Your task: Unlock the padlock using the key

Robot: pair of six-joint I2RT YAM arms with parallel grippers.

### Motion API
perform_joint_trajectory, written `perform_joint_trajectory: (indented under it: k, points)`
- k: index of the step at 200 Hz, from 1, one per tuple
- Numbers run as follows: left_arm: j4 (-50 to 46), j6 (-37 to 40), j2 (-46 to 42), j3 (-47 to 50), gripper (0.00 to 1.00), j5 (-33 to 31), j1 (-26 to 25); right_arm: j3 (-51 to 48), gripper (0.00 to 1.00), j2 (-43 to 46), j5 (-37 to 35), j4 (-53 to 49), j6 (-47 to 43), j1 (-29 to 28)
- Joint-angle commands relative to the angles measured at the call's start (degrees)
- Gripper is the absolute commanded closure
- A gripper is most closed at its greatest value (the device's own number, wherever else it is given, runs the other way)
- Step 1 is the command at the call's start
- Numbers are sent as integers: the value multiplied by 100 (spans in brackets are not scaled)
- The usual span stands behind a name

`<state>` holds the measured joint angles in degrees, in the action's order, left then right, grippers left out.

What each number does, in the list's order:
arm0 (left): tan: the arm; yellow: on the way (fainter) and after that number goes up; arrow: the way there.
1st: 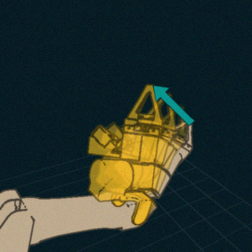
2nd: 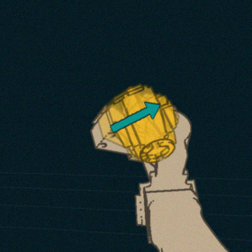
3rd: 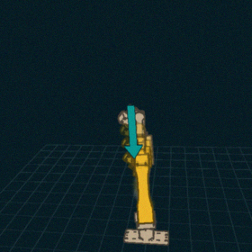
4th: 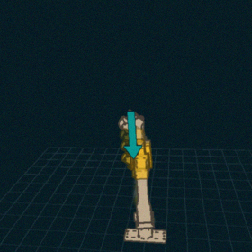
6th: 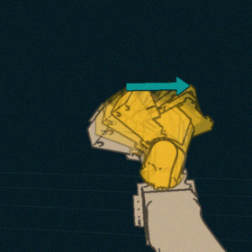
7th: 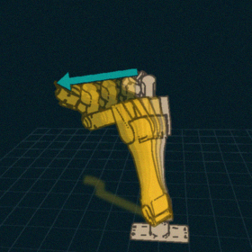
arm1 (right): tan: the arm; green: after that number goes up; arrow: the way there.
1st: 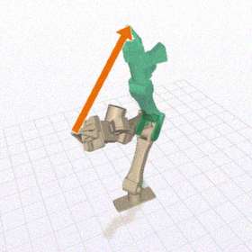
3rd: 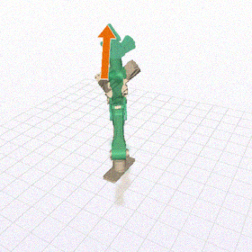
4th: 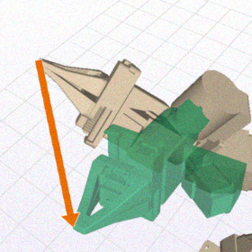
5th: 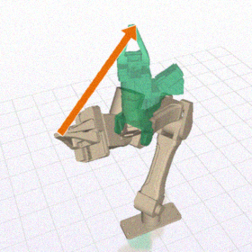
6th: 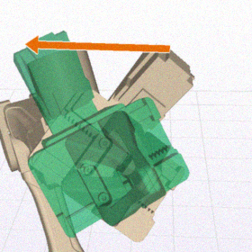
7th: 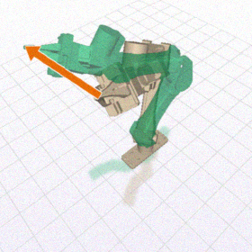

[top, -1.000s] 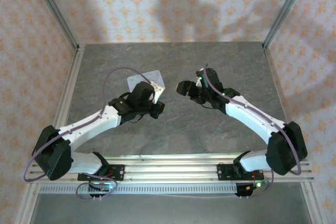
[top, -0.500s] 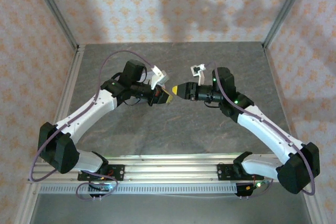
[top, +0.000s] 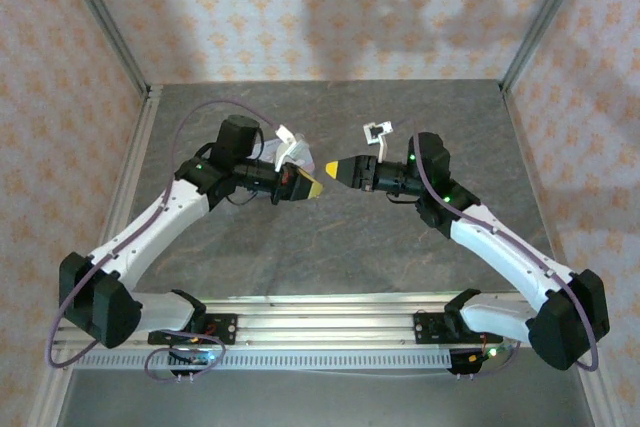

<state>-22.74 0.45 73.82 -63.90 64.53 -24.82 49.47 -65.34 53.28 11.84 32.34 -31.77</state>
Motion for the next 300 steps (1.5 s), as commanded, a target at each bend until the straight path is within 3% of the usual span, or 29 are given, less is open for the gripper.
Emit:
perform_joint_trajectory:
  k: [1, 121, 143, 176, 208, 247, 266, 300]
  points:
    - [261, -211, -205, 16, 100, 209, 73, -138, 60, 109, 304, 524, 118, 4]
    - [675, -607, -185, -157, 100, 307, 84, -113, 70, -214, 614, 758, 234, -232]
    - [675, -616, -192, -167, 100, 327, 87, -113, 78, -216, 613, 776, 229, -244]
    - [742, -684, -181, -143, 100, 314, 89, -109, 100, -216, 607, 811, 281, -249]
    - [892, -787, -177, -98, 100, 226, 83, -155, 100, -360, 535, 876, 342, -251]
    - [844, -725, -307, 14, 100, -315, 91, -196, 100, -403, 84, 869, 345, -251]
    - [1078, -908, -406, 195, 86, -498, 95, -210, 100, -459, -112, 838, 335, -252]
    - [1193, -1122, -446, 341, 73, -636, 129, -197, 100, -545, -280, 811, 339, -251]
